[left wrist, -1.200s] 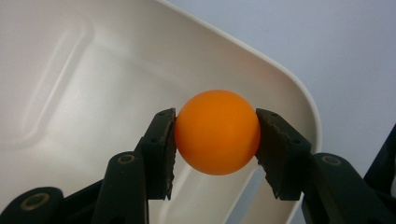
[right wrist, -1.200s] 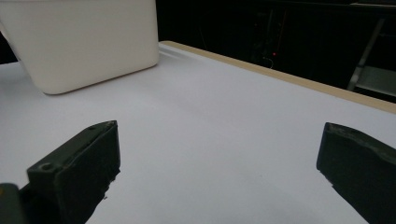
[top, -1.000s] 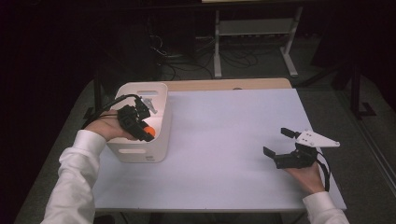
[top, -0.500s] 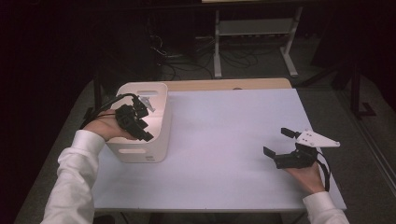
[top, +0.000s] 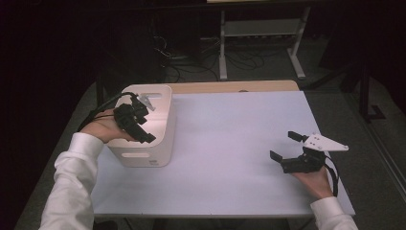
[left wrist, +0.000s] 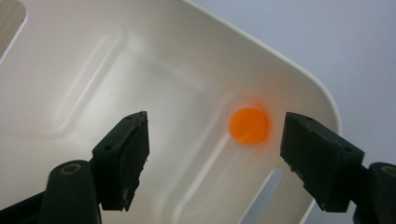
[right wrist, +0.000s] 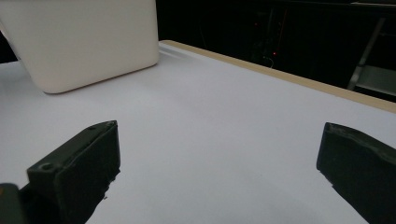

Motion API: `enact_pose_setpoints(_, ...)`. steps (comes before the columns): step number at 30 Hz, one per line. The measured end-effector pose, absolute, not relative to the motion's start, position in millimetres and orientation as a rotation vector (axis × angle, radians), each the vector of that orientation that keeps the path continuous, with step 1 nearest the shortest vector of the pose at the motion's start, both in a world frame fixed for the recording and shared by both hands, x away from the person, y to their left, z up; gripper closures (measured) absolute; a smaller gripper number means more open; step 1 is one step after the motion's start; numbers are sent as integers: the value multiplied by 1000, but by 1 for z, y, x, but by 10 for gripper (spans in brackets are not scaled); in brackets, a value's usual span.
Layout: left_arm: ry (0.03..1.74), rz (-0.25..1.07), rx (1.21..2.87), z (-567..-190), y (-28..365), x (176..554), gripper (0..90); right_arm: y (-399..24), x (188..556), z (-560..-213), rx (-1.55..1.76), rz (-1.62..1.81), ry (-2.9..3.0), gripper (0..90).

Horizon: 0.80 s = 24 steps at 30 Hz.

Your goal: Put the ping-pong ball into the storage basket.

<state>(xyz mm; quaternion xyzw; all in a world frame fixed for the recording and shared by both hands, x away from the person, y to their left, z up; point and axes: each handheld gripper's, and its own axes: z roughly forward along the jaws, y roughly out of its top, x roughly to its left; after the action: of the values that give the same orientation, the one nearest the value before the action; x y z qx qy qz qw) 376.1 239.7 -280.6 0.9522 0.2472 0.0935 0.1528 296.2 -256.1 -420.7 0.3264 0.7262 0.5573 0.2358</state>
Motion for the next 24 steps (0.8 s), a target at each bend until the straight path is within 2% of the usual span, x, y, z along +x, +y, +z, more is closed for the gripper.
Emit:
enact_pose_setpoints(7,738,296,2691,-276,241,375,125,-256,295,-421,915,1530,1998,0)
enact_pose_setpoints(11,714,275,2688,-273,242,373,3,-256,296,-421,908,1533,1994,0)
enact_pose_setpoints(24,702,303,2570,-270,243,363,0,-256,294,-420,907,1535,1988,0)
